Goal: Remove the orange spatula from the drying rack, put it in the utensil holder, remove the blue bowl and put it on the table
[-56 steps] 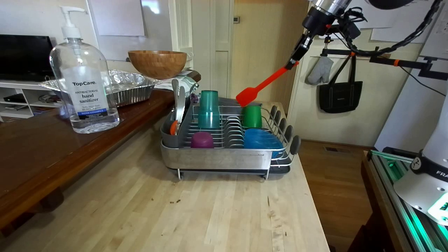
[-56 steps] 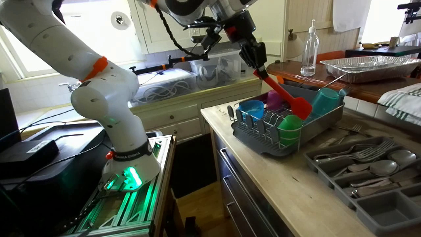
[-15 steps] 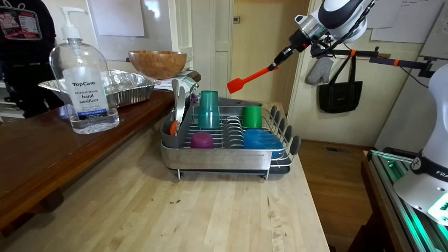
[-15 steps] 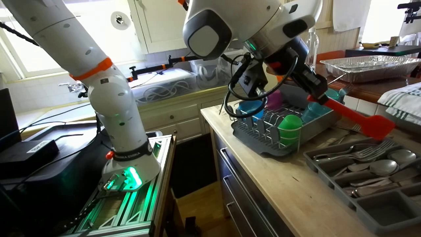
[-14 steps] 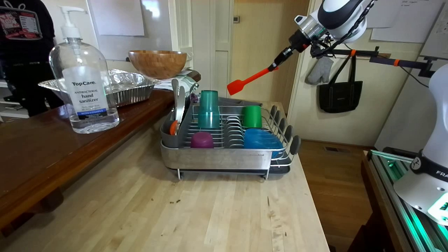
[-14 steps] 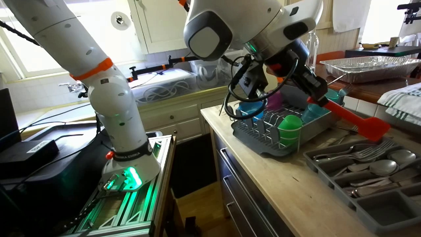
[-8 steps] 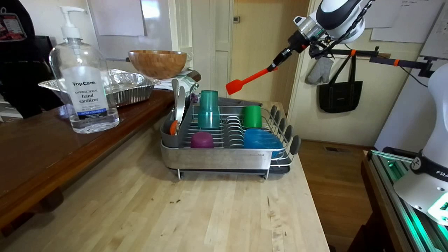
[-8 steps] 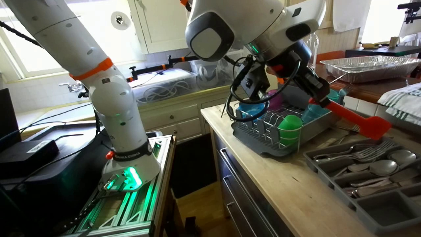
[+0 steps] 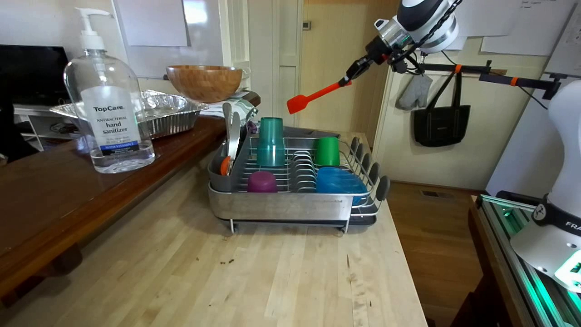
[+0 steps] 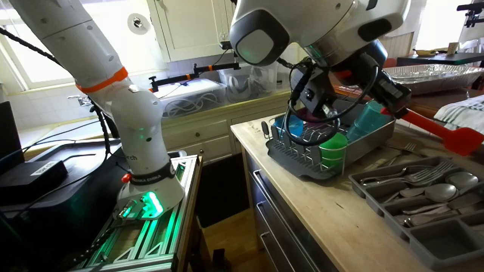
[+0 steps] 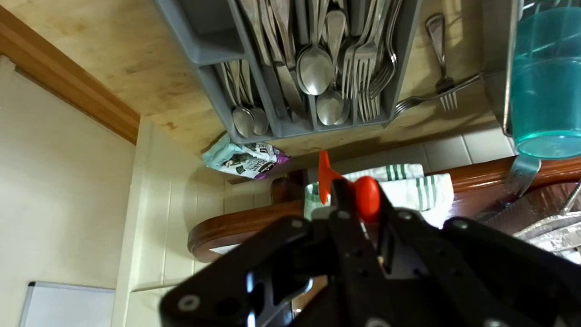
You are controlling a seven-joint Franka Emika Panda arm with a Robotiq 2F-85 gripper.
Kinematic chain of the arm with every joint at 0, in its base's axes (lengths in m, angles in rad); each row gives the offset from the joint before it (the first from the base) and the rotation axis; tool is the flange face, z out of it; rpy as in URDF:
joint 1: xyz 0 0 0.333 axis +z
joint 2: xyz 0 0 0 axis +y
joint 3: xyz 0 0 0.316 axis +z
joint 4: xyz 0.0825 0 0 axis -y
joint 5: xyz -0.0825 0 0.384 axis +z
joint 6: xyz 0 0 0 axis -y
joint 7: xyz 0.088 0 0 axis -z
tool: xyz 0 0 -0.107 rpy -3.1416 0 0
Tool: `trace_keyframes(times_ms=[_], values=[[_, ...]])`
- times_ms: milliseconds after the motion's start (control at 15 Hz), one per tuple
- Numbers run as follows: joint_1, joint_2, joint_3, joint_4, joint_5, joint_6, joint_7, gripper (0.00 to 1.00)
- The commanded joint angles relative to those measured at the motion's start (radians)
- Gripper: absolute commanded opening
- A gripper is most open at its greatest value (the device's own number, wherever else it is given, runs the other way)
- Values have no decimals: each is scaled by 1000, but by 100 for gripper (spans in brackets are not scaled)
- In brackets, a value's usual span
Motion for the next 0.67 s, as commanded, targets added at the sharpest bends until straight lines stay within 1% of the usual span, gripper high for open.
trace_keyframes(times_ms=[0, 267, 600], values=[[166, 52, -160, 87, 70, -40, -34, 3], [343, 63, -351, 137, 78, -66, -23, 3], [590, 45, -626, 198, 22, -101, 14, 3]])
